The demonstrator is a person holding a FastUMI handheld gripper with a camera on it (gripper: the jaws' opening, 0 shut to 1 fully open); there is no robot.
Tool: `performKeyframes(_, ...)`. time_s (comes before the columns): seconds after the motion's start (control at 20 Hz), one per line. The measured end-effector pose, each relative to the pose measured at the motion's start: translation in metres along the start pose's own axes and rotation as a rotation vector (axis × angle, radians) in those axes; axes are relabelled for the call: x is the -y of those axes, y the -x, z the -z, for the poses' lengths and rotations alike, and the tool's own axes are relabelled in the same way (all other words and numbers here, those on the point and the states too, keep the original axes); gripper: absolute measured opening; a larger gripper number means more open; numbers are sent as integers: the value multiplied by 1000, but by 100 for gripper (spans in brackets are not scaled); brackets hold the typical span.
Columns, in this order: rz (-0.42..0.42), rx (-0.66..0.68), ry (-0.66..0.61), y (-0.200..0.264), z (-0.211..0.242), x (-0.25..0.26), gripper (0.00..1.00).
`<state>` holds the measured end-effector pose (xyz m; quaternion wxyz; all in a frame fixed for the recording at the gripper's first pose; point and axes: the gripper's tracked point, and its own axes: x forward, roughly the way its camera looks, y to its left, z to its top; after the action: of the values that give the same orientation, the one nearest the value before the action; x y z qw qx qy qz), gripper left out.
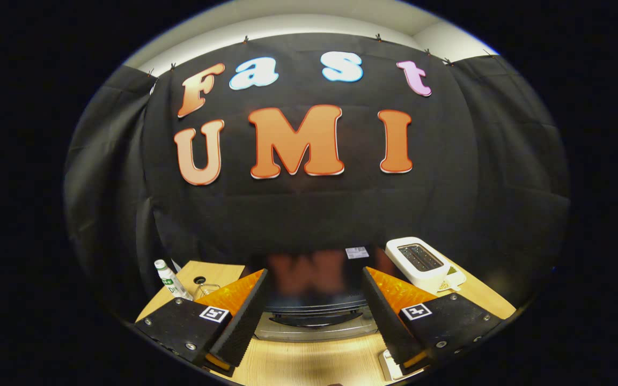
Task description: Open the toaster oven, put the food inside, and close the toaster oven door.
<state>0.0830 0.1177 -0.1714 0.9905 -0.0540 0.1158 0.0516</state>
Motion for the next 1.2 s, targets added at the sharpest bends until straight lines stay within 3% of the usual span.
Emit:
performKeyframes(0.2, -4, -101, 42, -39, 39, 0, 100)
performKeyframes(0.65, 15, -180, 46, -52, 68, 0, 100)
performKeyframes(1.2, -1, -249, 47, -20, 82, 0, 100)
